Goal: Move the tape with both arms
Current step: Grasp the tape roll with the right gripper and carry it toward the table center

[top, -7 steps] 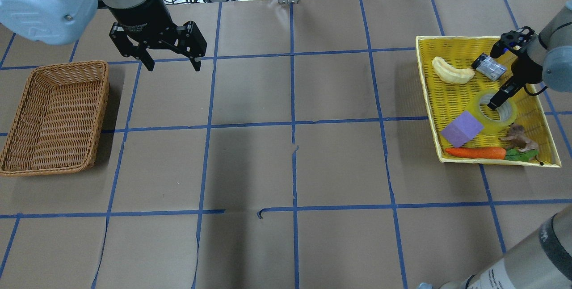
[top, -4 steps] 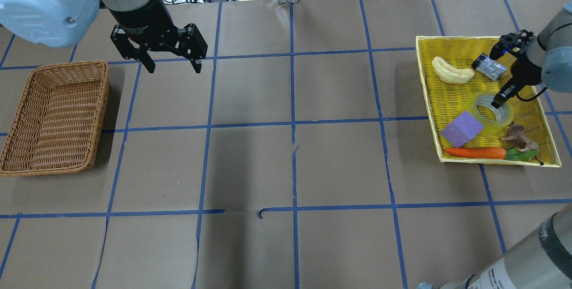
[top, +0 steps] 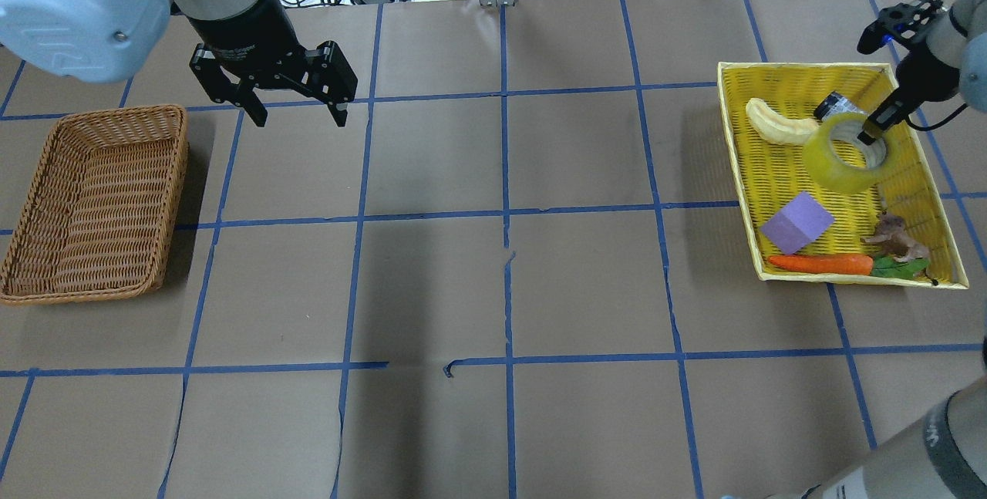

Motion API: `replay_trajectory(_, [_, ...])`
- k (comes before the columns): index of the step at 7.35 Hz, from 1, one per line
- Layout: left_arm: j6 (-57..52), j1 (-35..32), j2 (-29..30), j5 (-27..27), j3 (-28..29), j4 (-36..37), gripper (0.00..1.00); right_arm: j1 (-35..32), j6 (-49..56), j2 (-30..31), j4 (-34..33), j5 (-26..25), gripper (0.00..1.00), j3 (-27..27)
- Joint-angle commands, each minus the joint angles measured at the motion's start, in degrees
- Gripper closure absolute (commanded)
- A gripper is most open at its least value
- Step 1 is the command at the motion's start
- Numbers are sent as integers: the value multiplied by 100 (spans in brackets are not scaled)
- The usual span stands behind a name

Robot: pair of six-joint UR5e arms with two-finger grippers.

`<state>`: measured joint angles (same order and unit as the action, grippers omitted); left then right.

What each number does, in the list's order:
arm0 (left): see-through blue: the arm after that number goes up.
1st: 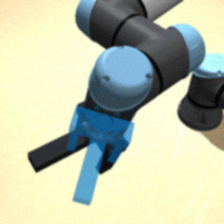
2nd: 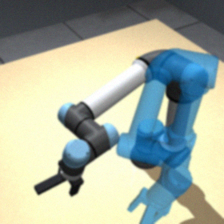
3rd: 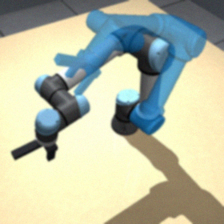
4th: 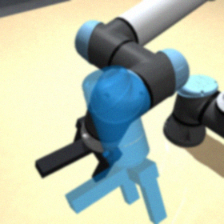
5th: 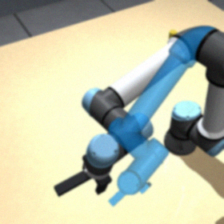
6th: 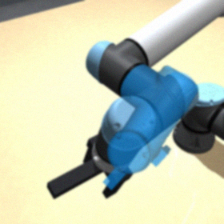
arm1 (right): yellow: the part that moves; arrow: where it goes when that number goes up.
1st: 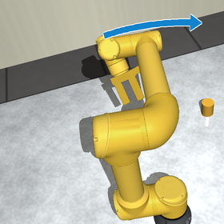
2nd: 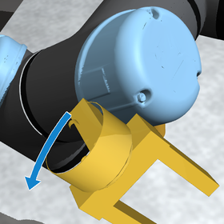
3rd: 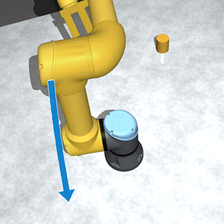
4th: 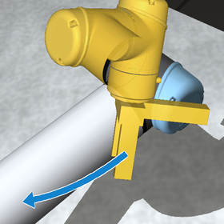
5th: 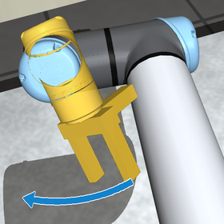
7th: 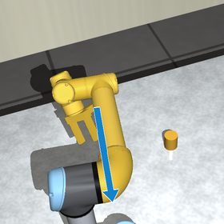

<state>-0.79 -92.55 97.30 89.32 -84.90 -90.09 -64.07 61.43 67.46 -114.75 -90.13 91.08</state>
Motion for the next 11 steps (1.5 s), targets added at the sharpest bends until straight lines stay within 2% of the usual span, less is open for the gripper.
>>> replay_trajectory(1, [-9,1,-9,7,0,0,0,-726,-839,48,435,13,100,-468])
replay_trajectory(3, [-9,1,-9,7,0,0,0,-1989,-2636,-40,410,22,100,-468])
replay_trajectory(5, [-9,1,0,7,0,0,0,-2896,-4396,-277,287,57,100,-460])
replay_trajectory(6, [-9,1,0,7,0,0,0,-3327,-5325,-356,199,231,100,-451])
replay_trajectory(9, [-18,1,0,16,-9,0,0,-4129,-6860,-786,-257,190,100,-268])
replay_trajectory(11, [-18,1,0,16,-9,0,0,-4227,-7021,-814,-609,259,100,127])
